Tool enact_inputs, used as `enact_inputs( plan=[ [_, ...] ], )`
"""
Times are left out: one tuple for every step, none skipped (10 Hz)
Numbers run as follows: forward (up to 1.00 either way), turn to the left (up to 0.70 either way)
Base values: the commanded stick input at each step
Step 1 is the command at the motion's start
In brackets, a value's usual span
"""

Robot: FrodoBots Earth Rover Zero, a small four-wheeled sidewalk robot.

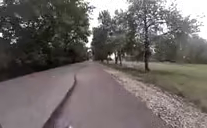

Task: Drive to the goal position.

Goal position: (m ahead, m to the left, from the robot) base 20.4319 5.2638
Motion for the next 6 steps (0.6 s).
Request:
enact_inputs(
  plan=[
    [1.00,0.01],
    [1.00,0.01],
    [1.00,0.01],
    [1.00,0.01],
    [1.00,0.01],
    [1.00,0.01]
  ],
)
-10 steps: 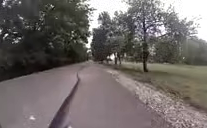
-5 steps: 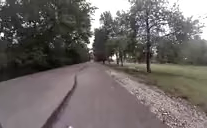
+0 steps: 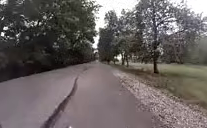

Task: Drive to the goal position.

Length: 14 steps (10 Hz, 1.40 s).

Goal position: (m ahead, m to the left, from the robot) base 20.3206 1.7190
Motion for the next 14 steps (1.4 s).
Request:
enact_inputs(
  plan=[
    [1.00,0.01],
    [1.00,0.01],
    [1.00,0.00],
    [1.00,-0.01],
    [1.00,-0.02],
    [1.00,-0.04],
    [1.00,-0.08],
    [1.00,-0.10],
    [1.00,-0.11],
    [1.00,-0.11],
    [1.00,-0.12],
    [1.00,-0.13],
    [1.00,-0.13],
    [1.00,-0.13]
  ],
)
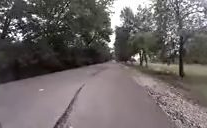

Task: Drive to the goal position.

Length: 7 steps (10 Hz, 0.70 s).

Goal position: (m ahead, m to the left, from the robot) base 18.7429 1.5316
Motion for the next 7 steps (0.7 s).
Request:
enact_inputs(
  plan=[
    [1.00,-0.13],
    [1.00,-0.13],
    [1.00,-0.13],
    [1.00,-0.13],
    [1.00,-0.13],
    [1.00,-0.08],
    [1.00,-0.03]
  ],
)
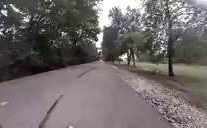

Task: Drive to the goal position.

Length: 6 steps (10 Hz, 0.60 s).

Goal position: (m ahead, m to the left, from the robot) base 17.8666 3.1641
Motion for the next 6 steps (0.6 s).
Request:
enact_inputs(
  plan=[
    [1.00,0.01],
    [1.00,0.01],
    [1.00,0.01],
    [1.00,0.01],
    [1.00,0.01],
    [1.00,0.01]
  ],
)
